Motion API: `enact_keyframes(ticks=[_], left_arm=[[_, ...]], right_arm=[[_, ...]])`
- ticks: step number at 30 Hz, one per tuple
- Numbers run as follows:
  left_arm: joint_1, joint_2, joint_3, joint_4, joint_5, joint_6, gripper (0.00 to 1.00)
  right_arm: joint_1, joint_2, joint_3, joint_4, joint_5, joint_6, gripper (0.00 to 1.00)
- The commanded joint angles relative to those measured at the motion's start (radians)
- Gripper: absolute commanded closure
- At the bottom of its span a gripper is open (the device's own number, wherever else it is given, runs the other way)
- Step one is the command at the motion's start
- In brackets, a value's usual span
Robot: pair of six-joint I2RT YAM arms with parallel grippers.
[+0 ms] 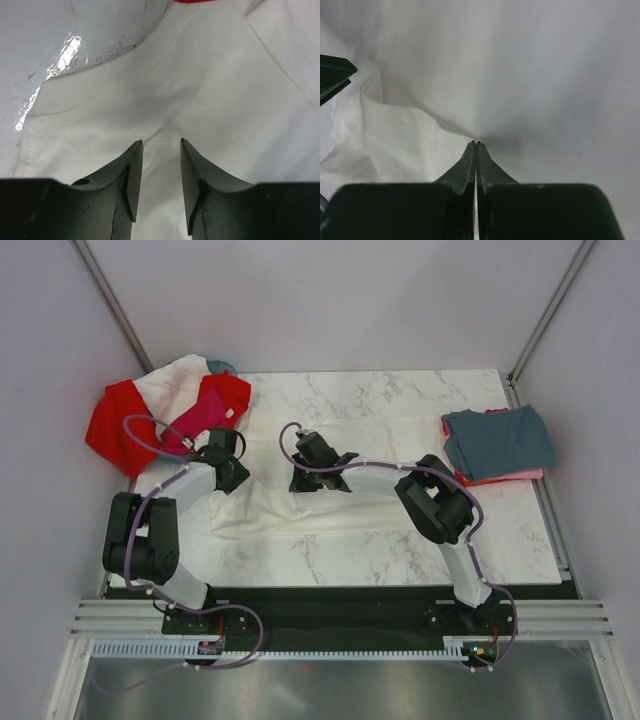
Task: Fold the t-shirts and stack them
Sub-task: Fold the tshirt
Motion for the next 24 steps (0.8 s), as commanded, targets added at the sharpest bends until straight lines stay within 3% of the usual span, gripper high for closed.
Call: enact_keyframes(ticks=[1, 15, 24], left_arm=[[0.001, 0.036, 0.022, 0.025, 0.005, 0.014, 0.58], [0.002, 0.074, 0.045, 0.028, 0.012, -0.015, 0.48], [0.002, 0.089, 0.062, 0.037, 0.015, -0.011, 0.50]], right_arm=[[0.006, -0.052, -0.010, 0.040, 0.026, 0.012, 1.00], [0.006, -0.067, -0.018, 0.041, 0.029, 0.012, 1.00], [0.004, -0.062, -0.019, 0.044, 0.026, 0.015, 1.00]])
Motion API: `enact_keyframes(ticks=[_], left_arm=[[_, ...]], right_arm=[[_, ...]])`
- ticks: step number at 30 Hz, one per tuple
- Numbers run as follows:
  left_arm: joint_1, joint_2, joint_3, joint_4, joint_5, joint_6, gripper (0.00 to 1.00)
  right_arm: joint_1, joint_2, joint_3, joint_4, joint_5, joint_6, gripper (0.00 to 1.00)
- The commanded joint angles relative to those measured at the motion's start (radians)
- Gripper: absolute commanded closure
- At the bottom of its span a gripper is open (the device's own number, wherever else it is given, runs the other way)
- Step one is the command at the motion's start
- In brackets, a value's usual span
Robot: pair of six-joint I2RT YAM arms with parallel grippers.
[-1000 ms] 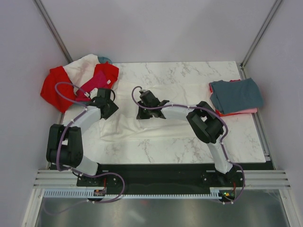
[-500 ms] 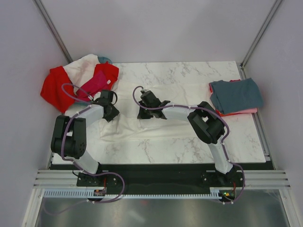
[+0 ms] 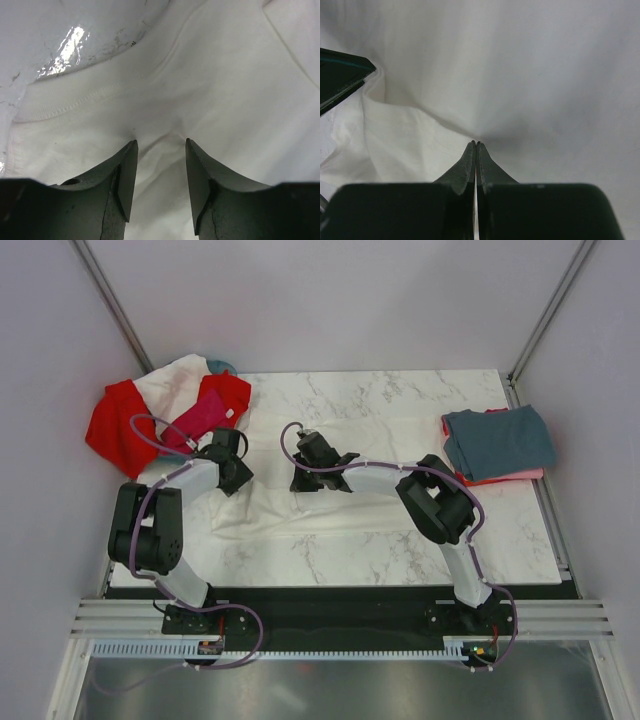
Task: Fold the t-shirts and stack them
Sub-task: Fold the tshirt
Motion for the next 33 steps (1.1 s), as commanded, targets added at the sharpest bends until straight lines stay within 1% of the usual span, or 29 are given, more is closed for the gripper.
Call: enact_keyframes(ticks=[1, 4, 10, 11, 13, 14, 19, 20, 22, 23, 25, 26, 28, 29, 31, 33], left_arm=[[0.002, 0.015, 0.045, 0.037, -0.004, -0.010, 0.50], [0.002, 0.037, 0.051, 0.042, 0.002, -0.013, 0.51], [0.002, 0.046, 0.058, 0.049, -0.005, -0.005, 0.58], [0.002, 0.048, 0.059, 0.049, -0.005, -0.005, 0.62], [0.002, 0.051, 0.058, 0.049, -0.007, -0.005, 0.67], [0.002, 0.048, 0.058, 0.049, -0.008, -0.005, 0.72], [0.002, 0.025, 0.053, 0.048, -0.028, 0.001, 0.74], [0.002, 0.019, 0.053, 0.046, -0.028, 0.004, 0.77], [0.002, 0.009, 0.047, 0.043, -0.031, 0.004, 0.78], [0.001, 0.006, 0.047, 0.040, -0.031, 0.004, 0.80], [0.002, -0.001, 0.048, 0.034, -0.031, 0.006, 0.82], [0.002, -0.006, 0.050, 0.030, -0.034, 0.006, 0.87], [0.002, -0.032, 0.045, 0.020, -0.045, -0.002, 0.89], [0.002, -0.044, 0.042, 0.020, -0.051, -0.005, 0.94], [0.002, -0.080, 0.035, 0.020, -0.059, -0.007, 0.97], [0.004, -0.093, 0.036, 0.017, -0.057, -0.004, 0.97]], right_arm=[[0.004, -0.052, -0.004, 0.034, 0.018, 0.007, 1.00], [0.004, -0.052, -0.004, 0.038, 0.018, 0.007, 1.00], [0.004, -0.051, -0.004, 0.042, 0.018, 0.010, 1.00], [0.004, -0.051, -0.004, 0.043, 0.018, 0.008, 1.00], [0.006, -0.051, -0.004, 0.042, 0.018, 0.008, 1.00], [0.004, -0.054, -0.004, 0.043, 0.021, 0.008, 1.00], [0.003, -0.057, -0.004, 0.043, 0.024, 0.008, 1.00], [0.003, -0.062, -0.005, 0.042, 0.025, 0.008, 1.00], [0.003, -0.066, -0.007, 0.042, 0.026, 0.010, 1.00], [0.003, -0.071, -0.007, 0.042, 0.026, 0.008, 1.00], [0.001, -0.080, -0.013, 0.043, 0.026, 0.007, 1.00], [0.003, -0.092, -0.015, 0.043, 0.027, 0.007, 1.00], [0.001, -0.106, -0.028, 0.043, 0.032, 0.004, 1.00], [-0.001, -0.123, -0.033, 0.043, 0.035, 0.004, 1.00], [-0.007, -0.137, -0.045, 0.043, 0.039, 0.004, 1.00], [-0.008, -0.154, -0.056, 0.043, 0.039, 0.004, 1.00]])
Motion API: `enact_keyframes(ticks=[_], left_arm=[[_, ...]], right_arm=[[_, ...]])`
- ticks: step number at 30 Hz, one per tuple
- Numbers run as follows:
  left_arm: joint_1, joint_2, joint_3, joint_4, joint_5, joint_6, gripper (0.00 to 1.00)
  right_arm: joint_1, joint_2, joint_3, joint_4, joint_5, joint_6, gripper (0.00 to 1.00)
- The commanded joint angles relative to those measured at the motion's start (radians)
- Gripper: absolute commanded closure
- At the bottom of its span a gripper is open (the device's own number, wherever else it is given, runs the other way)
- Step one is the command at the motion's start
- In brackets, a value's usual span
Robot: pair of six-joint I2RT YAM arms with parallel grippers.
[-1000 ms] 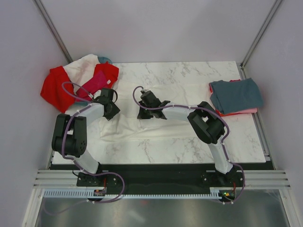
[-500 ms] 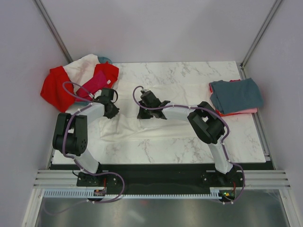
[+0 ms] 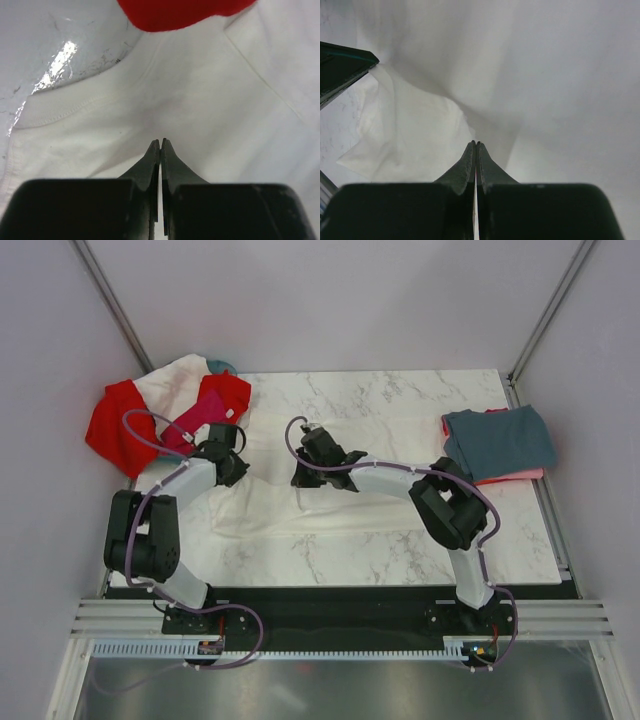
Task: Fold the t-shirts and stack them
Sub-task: Fold the tshirt
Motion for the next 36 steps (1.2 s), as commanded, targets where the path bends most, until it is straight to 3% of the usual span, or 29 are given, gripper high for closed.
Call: enact_keyframes(ticks=[1, 36], left_arm=[[0.002, -0.075, 0.017, -0.001, -0.045, -0.002, 0.97], [0.004, 0.023, 0.195, -0.028, -0.070, 0.068, 0.98]], right_arm=[[-0.011, -0.079, -0.016, 0.036, 0.023, 0.001, 1.00], [-0.040, -0.121, -0.040, 0.058, 0.072, 0.011, 1.00]])
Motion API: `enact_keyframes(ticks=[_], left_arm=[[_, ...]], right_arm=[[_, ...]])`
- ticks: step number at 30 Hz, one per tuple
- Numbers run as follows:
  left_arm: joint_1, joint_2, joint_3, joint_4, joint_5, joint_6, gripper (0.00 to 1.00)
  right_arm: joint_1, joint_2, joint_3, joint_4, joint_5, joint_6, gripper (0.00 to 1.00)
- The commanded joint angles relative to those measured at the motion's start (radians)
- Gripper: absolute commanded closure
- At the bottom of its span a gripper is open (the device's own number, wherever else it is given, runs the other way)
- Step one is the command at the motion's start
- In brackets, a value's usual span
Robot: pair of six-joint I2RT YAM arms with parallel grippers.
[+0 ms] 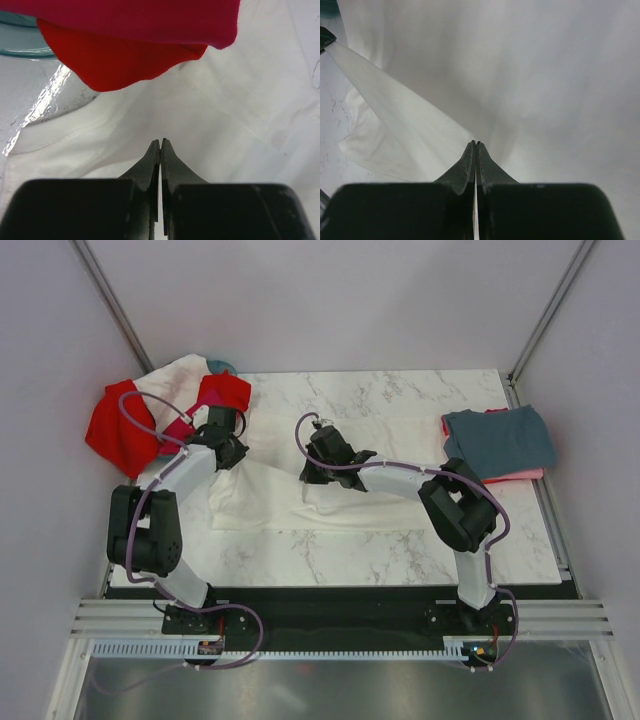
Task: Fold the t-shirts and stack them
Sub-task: Fold the tshirt
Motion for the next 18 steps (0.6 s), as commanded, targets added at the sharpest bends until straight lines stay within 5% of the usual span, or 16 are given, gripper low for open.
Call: enact_keyframes(ticks=[1, 18], left_arm=[[0.001, 0.008, 0.052, 0.014, -0.028, 0.039, 0.98], [0.001, 0.042, 0.135, 0.005, -0.017, 0.058, 0.98]], right_arm=[[-0.009, -0.047, 0.035, 0.026, 0.017, -0.003, 1.00], [-0.031, -0.057, 0.116, 0.001, 0.011, -0.032, 1.00]])
